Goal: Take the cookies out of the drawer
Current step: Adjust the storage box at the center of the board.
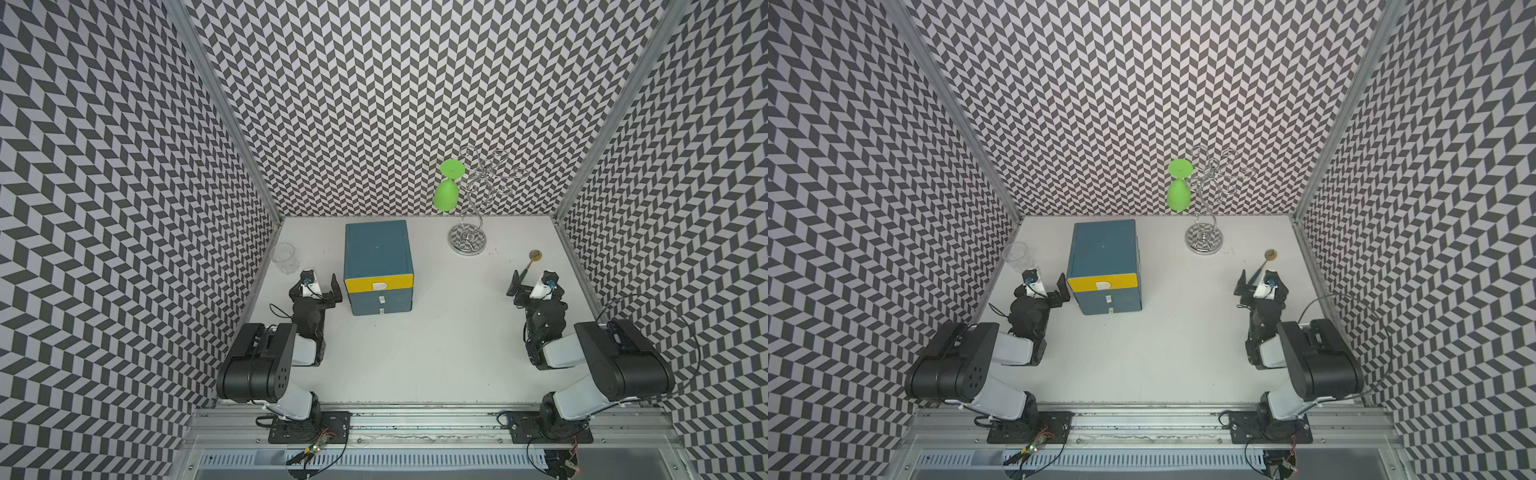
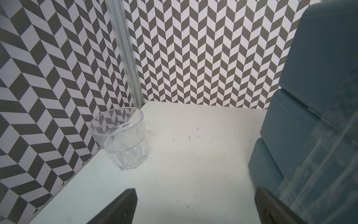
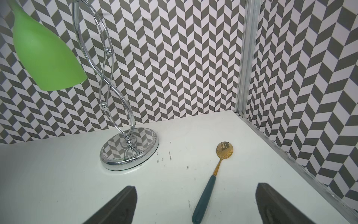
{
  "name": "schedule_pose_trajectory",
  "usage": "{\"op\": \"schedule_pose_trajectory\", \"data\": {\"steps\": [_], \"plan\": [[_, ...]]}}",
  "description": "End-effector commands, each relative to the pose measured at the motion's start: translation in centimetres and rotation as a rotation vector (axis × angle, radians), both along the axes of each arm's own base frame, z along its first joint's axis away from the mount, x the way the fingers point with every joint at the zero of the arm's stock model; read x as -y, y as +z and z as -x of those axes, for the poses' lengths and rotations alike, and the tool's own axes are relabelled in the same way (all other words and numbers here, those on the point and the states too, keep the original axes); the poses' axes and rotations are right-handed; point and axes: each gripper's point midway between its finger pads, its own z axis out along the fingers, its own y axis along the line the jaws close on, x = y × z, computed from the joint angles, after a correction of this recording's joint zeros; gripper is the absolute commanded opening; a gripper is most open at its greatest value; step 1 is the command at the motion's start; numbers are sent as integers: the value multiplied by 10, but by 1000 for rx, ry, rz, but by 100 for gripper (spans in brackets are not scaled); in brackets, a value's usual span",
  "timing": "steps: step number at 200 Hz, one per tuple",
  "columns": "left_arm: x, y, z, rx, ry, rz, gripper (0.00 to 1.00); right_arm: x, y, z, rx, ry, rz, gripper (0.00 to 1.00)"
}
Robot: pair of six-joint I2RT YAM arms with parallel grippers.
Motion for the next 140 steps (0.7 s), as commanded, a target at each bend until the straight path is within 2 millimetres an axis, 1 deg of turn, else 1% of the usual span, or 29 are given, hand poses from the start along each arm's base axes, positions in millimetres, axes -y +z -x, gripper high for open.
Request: {"op": "schedule_pose_trajectory", "data": {"steps": [1,87,97,102,107,118,125,130,135,140], "plan": [[4,14,-4,47,-14,0,100,0,9,1,43,2,-8,100],[4,14,-4,48,-14,1,100,-1,10,1,43,9,3,100],[4,16,-4,54,-14,0,100,5,13,6,60,-40,-8,99],[2,20,-3,67,2,-3,100,7,15,9,64,-57,-11,100],[0,23,-4,68,24,-3,100,4,16,11,67,-44,-3,100],[-3,27,-11,10,66,-4,100,-6,21,20,87,-6,29,99],[-8,40,-16,4,105,-2,100,-11,31,25,122,-6,62,100],[-13,49,-16,9,143,16,100,-9,41,29,151,-59,74,99],[-17,63,-13,42,167,47,100,-10,45,30,141,-106,88,100],[-19,78,-10,79,172,68,100,-14,50,27,123,-111,106,100]]}}
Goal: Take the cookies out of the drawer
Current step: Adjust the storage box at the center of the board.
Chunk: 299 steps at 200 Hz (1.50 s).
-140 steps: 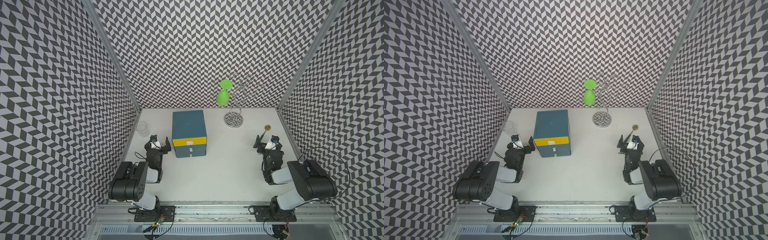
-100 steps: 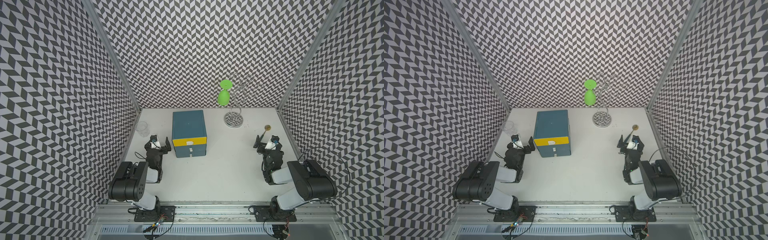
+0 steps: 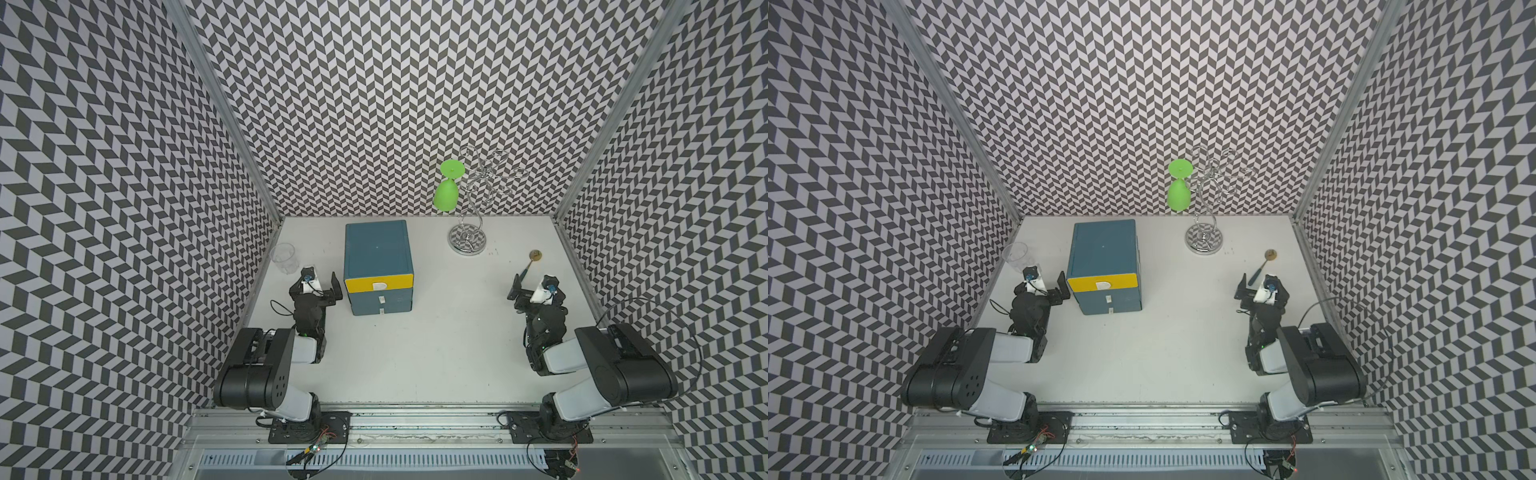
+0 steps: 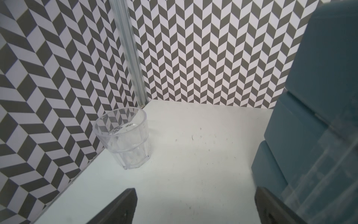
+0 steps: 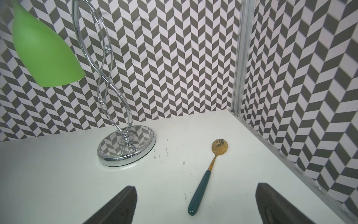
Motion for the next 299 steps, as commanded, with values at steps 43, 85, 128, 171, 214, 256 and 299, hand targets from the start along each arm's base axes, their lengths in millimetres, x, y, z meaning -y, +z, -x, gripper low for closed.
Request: {"op": "schedule_pose_trajectory", "data": {"steps": [43,85,128,171,214,256,299], "plan": [[-7,151,28,225,64,218,100,-90,90,-30,-126,318,-228,100],[73,187,65,71,-369,382,100,-192,140,37,-165,884,-468,100],[145,146,154,-158,-651,768,100,-240,151,60,-242,1006,-486,100],[146,119,204,-199,-657,1137,100,-290,139,18,-465,1092,-397,98],[156,112,204,-230,-690,1250,98,-319,131,-21,-558,1089,-371,95],[161,139,186,-192,-674,1079,100,-315,134,2,-540,1116,-479,92],[169,198,146,-190,-624,721,100,-312,120,68,-564,1191,-619,90]]}}
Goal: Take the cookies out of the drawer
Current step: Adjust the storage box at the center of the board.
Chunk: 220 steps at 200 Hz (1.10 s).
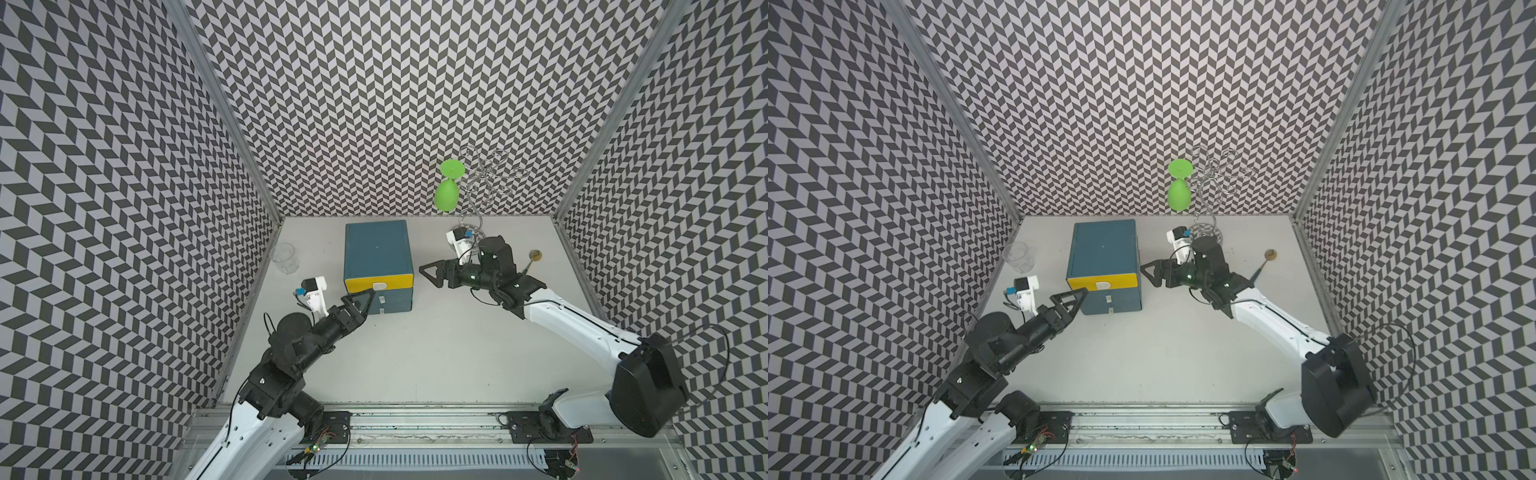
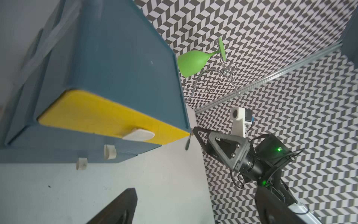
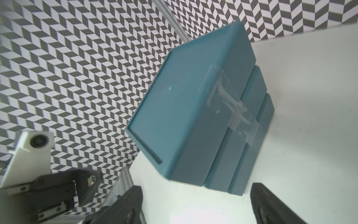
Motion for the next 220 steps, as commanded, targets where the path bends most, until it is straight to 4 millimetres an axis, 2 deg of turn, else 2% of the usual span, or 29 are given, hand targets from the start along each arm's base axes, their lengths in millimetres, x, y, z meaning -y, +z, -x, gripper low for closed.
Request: {"op": "schedule_pose_trajectory", "data": {"steps": [1,18,36,56,79,94,112,143,164,192,220], "plan": [[-2,46,-20,148,30,-227,100,-11,24,38,16,58,-133,90],[-4,58,-51,146,65,-420,100,-17,10,70,-32,83,-165,89],[-6,61,-84,148,43,-531,98,-25,-1,104,-113,114,-302,87],[-10,58,-118,172,46,-644,97,-28,11,129,-152,117,-510,87],[-4,35,-153,132,8,-760,97,-27,24,140,-149,116,-692,87],[-2,25,-170,132,8,-797,97,-28,26,139,-151,116,-781,86],[-3,22,-183,156,21,-821,98,-30,27,132,-159,117,-880,84],[-8,2,-202,104,8,-867,98,-58,13,116,-223,158,-939,72],[-9,-16,-204,63,-9,-886,98,-73,-1,100,-251,148,-926,70],[-13,-48,-202,-13,-33,-919,98,-87,-7,80,-263,138,-897,69],[-20,-72,-197,-85,-50,-956,98,-89,-17,52,-269,69,-852,69]]}}
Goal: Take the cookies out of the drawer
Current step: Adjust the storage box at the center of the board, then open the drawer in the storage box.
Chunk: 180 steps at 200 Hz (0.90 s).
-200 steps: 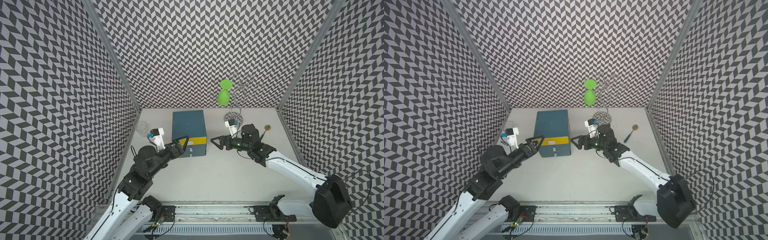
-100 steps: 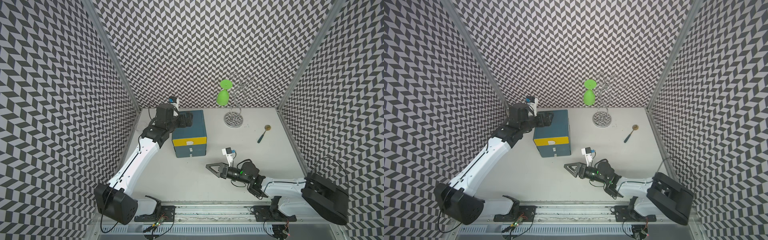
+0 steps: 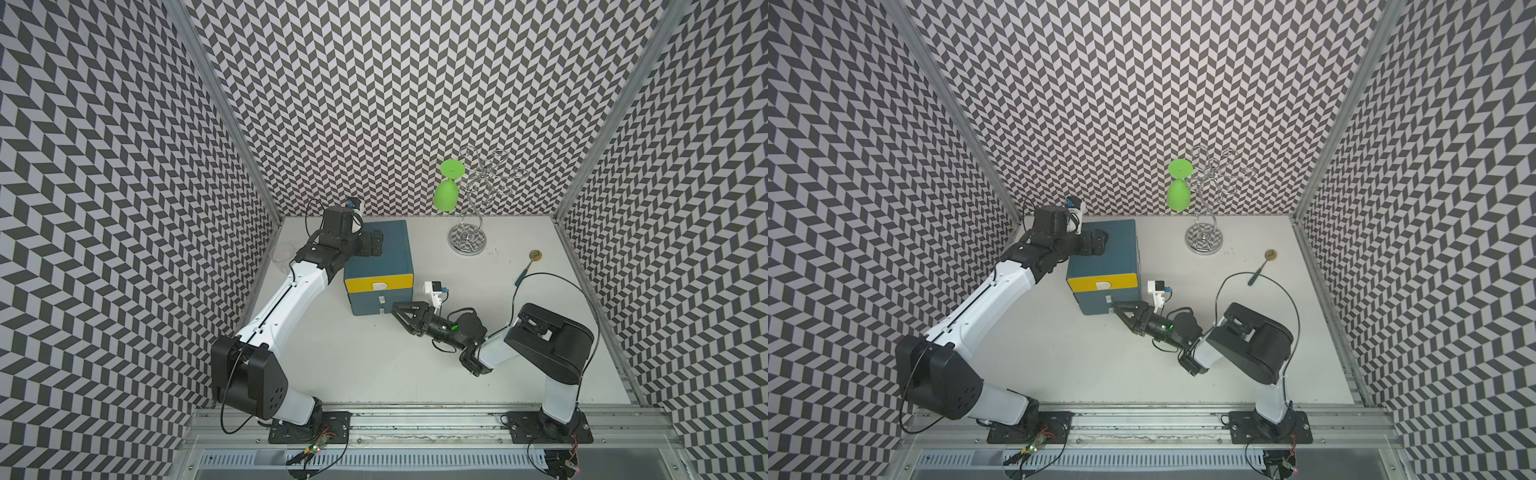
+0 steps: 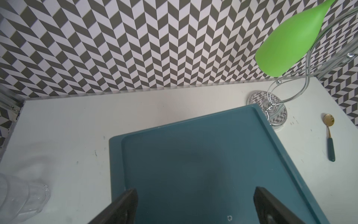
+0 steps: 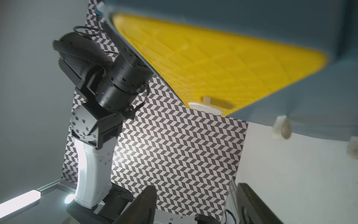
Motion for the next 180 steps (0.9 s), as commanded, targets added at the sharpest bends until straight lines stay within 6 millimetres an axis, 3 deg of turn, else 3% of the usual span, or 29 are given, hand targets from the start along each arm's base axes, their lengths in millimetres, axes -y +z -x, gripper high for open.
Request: {"op": "schedule_pose_trajectory", "data": {"steps": [1,74,108,136,180], "plan": [[-10,-26,7,-76,10,-57,98,5,22,-15,52,-26,-60,69],[-9,-70,36,-215,-42,-76,97,3,17,-81,51,-87,77,69],[2,-71,52,-226,-89,-16,97,10,25,-103,71,-135,133,69],[4,-70,56,-222,-96,1,97,6,31,-88,95,-88,146,69],[3,-83,55,-248,-86,-9,98,11,16,-61,41,-83,134,69]]}}
